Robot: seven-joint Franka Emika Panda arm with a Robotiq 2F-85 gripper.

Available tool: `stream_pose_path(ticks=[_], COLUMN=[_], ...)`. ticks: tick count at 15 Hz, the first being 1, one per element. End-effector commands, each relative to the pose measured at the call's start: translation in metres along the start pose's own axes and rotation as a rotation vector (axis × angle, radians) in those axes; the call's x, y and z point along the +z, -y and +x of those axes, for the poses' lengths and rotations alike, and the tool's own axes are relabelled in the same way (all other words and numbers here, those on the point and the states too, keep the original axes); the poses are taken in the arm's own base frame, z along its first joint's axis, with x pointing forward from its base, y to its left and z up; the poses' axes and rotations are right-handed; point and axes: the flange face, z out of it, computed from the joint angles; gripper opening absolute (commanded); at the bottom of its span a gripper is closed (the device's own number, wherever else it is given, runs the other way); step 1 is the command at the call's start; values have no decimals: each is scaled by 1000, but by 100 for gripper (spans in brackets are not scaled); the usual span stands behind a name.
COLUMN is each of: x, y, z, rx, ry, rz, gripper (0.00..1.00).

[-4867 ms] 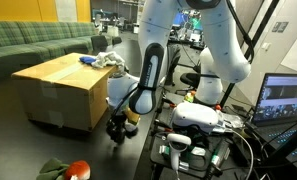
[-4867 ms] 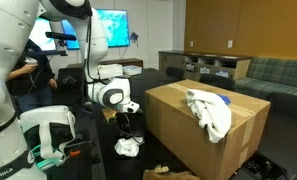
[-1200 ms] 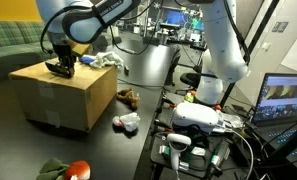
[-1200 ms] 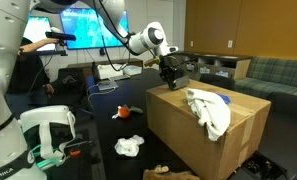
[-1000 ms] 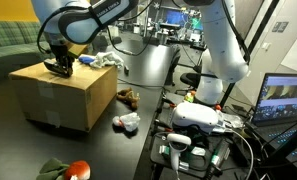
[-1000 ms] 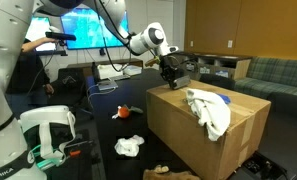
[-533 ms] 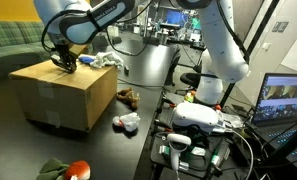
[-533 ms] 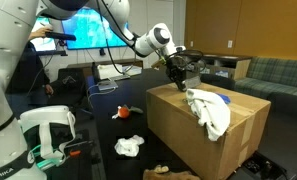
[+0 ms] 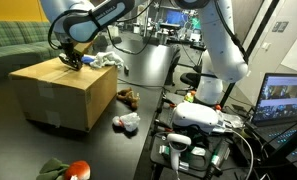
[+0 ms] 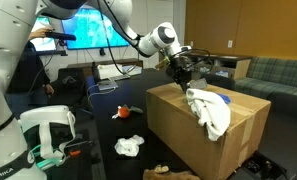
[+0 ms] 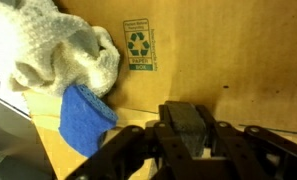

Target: Switch all the objects on the box and on the table

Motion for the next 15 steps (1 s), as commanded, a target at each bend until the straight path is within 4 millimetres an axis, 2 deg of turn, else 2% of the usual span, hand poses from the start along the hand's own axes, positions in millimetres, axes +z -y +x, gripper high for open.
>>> stream_pose_path(ticks=[1,6,10,14,15], x=[-10,-27,-61,-107,-122], y=[-6,-11,-30,-62,-76], z=[0,-4,-17,-55,-66], rx=[-16,-34,-68,-99,-99], ry=[19,12,2,17,27], rz=[28,68,126,191,212], gripper=[61,98,100,100,100])
